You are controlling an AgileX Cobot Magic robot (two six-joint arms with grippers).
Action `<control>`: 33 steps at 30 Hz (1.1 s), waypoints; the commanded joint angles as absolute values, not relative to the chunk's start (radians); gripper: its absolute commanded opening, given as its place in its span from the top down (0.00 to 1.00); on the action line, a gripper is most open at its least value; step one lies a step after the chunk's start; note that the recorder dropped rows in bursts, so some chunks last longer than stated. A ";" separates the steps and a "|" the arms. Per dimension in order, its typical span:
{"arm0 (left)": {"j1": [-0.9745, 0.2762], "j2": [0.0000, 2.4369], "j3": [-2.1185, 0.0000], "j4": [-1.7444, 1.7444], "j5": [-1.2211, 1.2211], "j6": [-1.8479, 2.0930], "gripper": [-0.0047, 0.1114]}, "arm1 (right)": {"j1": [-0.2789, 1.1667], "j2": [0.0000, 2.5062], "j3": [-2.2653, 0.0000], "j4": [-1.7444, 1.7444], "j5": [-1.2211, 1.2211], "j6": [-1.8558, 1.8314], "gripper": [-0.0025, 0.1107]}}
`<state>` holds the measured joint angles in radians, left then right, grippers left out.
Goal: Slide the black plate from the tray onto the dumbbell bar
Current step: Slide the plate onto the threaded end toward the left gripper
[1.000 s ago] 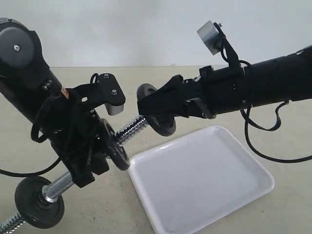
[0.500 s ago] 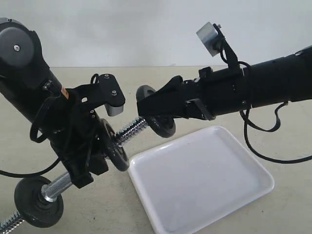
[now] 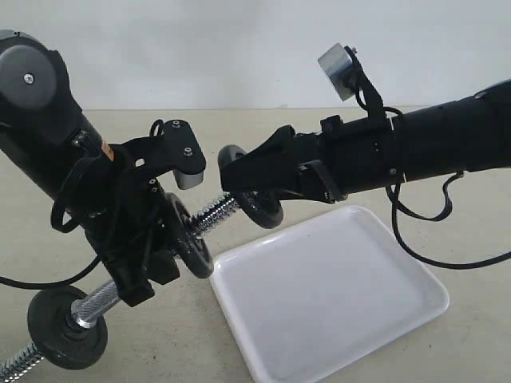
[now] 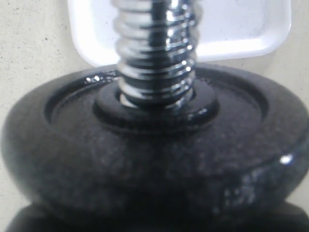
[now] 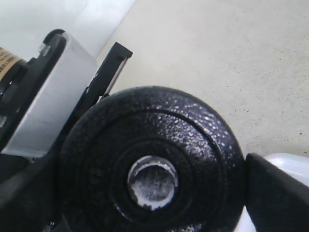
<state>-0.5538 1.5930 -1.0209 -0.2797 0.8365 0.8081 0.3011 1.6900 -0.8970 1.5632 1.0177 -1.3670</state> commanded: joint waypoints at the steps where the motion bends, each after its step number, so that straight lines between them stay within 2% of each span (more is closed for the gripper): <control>1: -0.559 1.572 -1.051 -0.333 0.831 0.836 0.92 | 0.299 1.687 -0.909 1.608 0.957 -1.355 0.98; 10: -0.559 1.631 -1.049 -0.335 0.805 0.839 0.92 | 0.299 1.692 -0.907 1.536 0.890 -1.305 0.98; 21: -0.559 1.631 -1.049 -0.359 0.805 0.854 0.92 | 0.303 1.843 -0.907 1.660 1.015 -1.371 0.98; 33: -0.559 1.631 -1.049 -0.359 0.798 0.862 0.92 | 0.303 1.887 -0.907 1.677 1.016 -1.390 0.97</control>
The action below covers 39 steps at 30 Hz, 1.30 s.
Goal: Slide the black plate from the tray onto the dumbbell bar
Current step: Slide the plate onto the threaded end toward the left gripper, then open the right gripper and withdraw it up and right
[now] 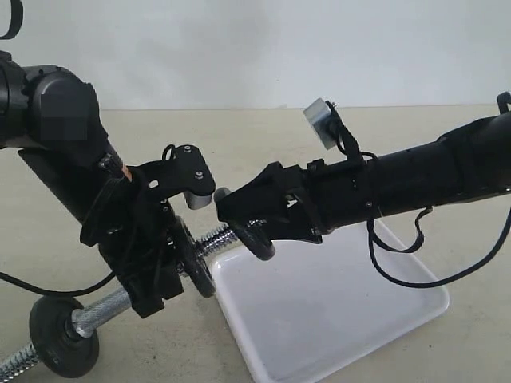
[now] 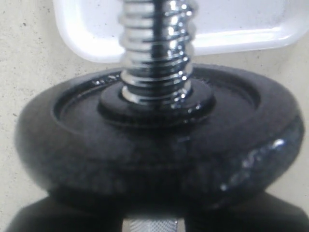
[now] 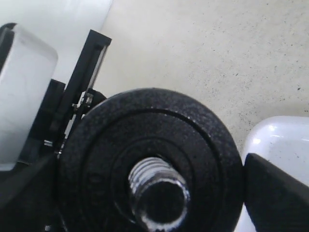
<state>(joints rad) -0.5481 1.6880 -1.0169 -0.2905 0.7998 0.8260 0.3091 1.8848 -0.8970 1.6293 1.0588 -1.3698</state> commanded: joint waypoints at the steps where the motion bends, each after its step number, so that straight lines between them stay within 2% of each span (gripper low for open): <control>1: -0.559 1.631 -1.049 -0.359 0.798 0.862 0.92 | 0.303 1.887 -0.907 1.677 1.016 -1.390 0.95; 3: -0.559 1.631 -1.049 -0.359 0.798 0.862 0.92 | 0.303 1.887 -0.907 1.677 1.016 -1.390 0.85; 4: -0.559 1.631 -1.049 -0.359 0.798 0.862 0.92 | 0.303 1.887 -0.907 1.677 1.016 -1.390 0.77; 8: -0.559 1.631 -1.049 -0.359 0.796 0.862 0.92 | 0.303 1.887 -0.907 1.677 1.001 -1.390 0.30; 9: -0.559 1.631 -1.049 -0.359 0.796 0.862 0.92 | 0.303 1.887 -0.907 1.677 0.985 -1.390 0.21; 11: -0.559 1.631 -1.049 -0.359 0.791 0.862 0.92 | 0.303 1.887 -0.907 1.666 0.969 -1.377 0.14; 32: -0.559 1.631 -1.017 -0.359 0.742 0.882 0.92 | 0.299 1.881 -0.907 1.632 0.892 -1.359 0.14; 39: -0.559 1.682 -1.017 -0.316 0.688 0.847 0.92 | 0.285 1.687 -0.909 1.628 0.919 -1.408 0.15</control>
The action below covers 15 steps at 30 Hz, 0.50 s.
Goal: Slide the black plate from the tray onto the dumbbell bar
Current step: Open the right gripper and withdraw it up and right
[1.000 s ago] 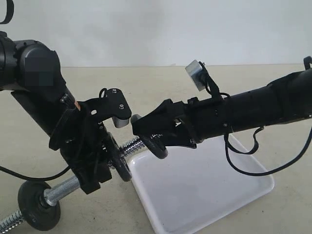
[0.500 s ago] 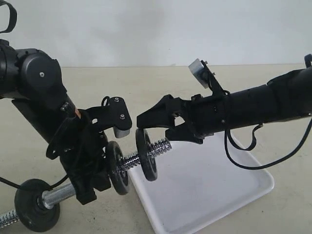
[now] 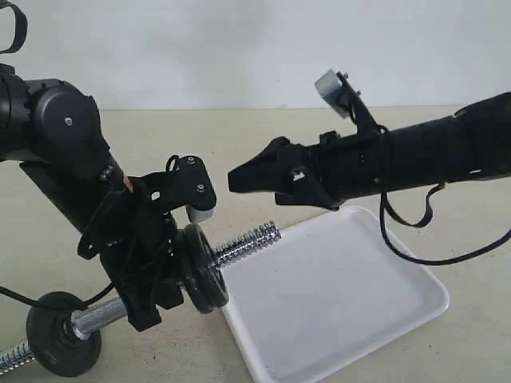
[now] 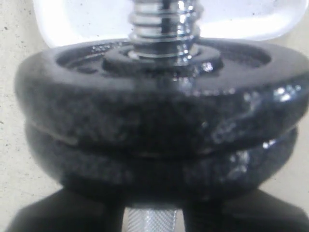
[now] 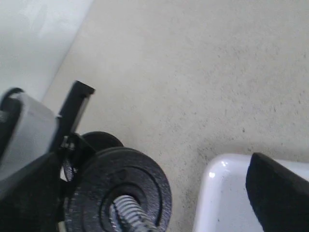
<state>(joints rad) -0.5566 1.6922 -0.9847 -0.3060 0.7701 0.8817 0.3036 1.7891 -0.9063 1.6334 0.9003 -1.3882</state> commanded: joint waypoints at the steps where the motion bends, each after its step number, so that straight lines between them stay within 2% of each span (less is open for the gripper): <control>1: -0.559 1.695 -1.017 -0.287 0.669 0.814 0.92 | 0.278 1.649 -0.909 1.606 0.921 -1.406 0.19; 3: -0.559 1.699 -1.017 -0.198 0.619 0.726 0.92 | 0.278 1.576 -0.909 1.557 0.914 -1.393 0.39; 5: -0.557 1.699 -1.017 -0.084 0.562 0.586 0.92 | 0.278 1.513 -0.907 1.529 0.911 -1.387 0.68; 8: -0.557 1.699 -1.017 0.022 0.523 0.482 0.92 | 0.278 1.460 -0.907 1.501 0.911 -1.373 0.99; 15: -0.531 1.699 -1.017 0.080 0.452 0.378 0.92 | 0.278 1.385 -0.905 1.433 0.999 -1.292 0.98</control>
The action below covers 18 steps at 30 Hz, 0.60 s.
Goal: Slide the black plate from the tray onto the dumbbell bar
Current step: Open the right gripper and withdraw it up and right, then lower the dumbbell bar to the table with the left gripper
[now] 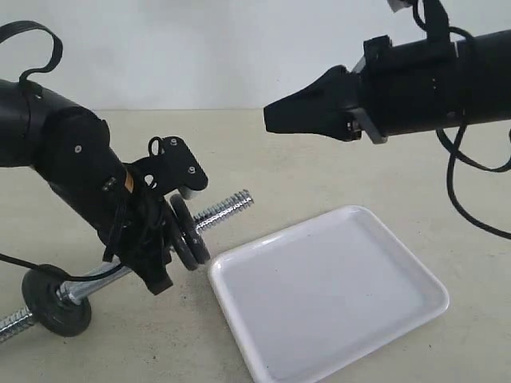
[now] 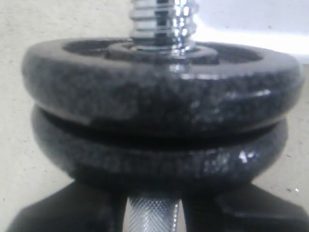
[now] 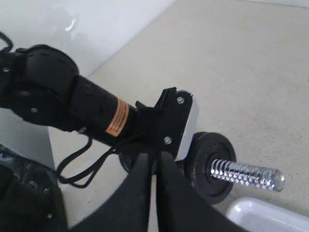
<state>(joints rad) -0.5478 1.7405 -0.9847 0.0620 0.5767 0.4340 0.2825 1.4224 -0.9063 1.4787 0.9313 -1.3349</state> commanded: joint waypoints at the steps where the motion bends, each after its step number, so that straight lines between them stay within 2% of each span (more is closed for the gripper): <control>1: -0.525 1.701 -1.017 0.082 0.440 0.370 0.92 | 0.278 1.373 -0.896 1.430 1.018 -1.289 0.98; 6: -0.496 1.740 -1.017 0.121 0.436 0.328 0.92 | 0.278 1.267 -0.799 1.433 0.987 -1.318 0.98; 18: -0.451 1.816 -1.025 0.177 0.351 0.199 0.92 | 0.278 0.789 -0.580 1.416 0.836 -1.254 0.98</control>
<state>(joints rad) -0.4515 1.8406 -0.9950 0.1680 0.4635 0.2272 0.2817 0.8518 -0.6051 1.4261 0.8373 -1.2769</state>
